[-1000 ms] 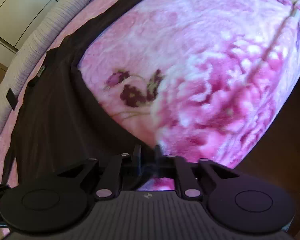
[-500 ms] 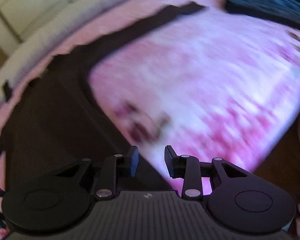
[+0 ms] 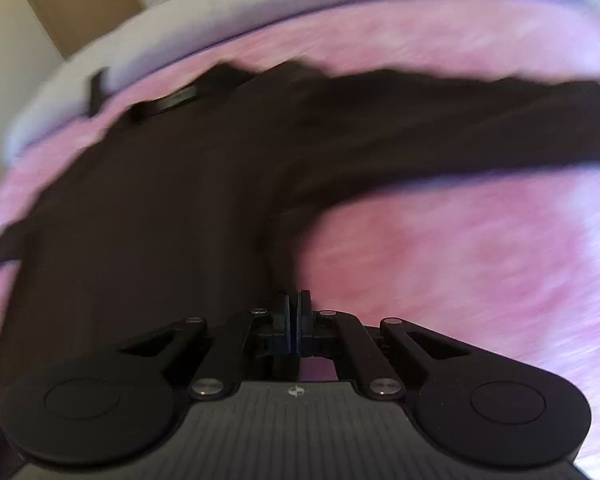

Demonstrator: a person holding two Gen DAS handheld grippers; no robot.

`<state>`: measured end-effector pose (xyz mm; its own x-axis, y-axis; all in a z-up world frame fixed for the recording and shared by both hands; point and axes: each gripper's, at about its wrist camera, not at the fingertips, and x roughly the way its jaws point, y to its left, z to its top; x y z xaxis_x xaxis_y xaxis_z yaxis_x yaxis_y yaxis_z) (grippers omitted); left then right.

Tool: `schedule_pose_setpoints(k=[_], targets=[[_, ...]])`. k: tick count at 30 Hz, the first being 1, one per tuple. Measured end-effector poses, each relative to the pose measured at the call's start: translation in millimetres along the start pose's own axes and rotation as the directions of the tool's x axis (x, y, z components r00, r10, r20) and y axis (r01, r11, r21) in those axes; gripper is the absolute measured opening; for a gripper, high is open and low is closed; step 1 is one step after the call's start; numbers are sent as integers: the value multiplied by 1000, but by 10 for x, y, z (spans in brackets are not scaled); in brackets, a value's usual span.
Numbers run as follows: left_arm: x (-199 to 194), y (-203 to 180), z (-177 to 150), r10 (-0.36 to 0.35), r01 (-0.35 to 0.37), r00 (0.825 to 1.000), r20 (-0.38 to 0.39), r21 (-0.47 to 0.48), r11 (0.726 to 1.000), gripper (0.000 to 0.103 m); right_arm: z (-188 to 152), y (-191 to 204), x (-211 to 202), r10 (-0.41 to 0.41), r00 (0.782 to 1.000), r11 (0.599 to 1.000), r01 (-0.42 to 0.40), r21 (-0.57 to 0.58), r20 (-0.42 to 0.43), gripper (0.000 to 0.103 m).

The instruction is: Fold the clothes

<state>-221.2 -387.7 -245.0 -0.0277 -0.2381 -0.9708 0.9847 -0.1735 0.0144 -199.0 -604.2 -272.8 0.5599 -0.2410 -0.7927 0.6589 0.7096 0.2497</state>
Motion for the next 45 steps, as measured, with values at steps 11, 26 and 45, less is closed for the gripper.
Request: schedule_pose_setpoints(k=[11, 26, 45], targets=[[-76, 21, -341, -39, 44, 995, -87, 51, 998, 53, -874, 285, -894, -42, 999, 998, 41, 54, 15, 25], [-213, -6, -637, -42, 58, 988, -149, 108, 992, 53, -1580, -77, -1320, -144, 989, 964, 149, 220, -40, 31], [-593, 151, -637, -12, 11, 997, -71, -18, 1000, 55, -1709, 413, -1897, -259, 963, 938, 270, 218, -81, 68]])
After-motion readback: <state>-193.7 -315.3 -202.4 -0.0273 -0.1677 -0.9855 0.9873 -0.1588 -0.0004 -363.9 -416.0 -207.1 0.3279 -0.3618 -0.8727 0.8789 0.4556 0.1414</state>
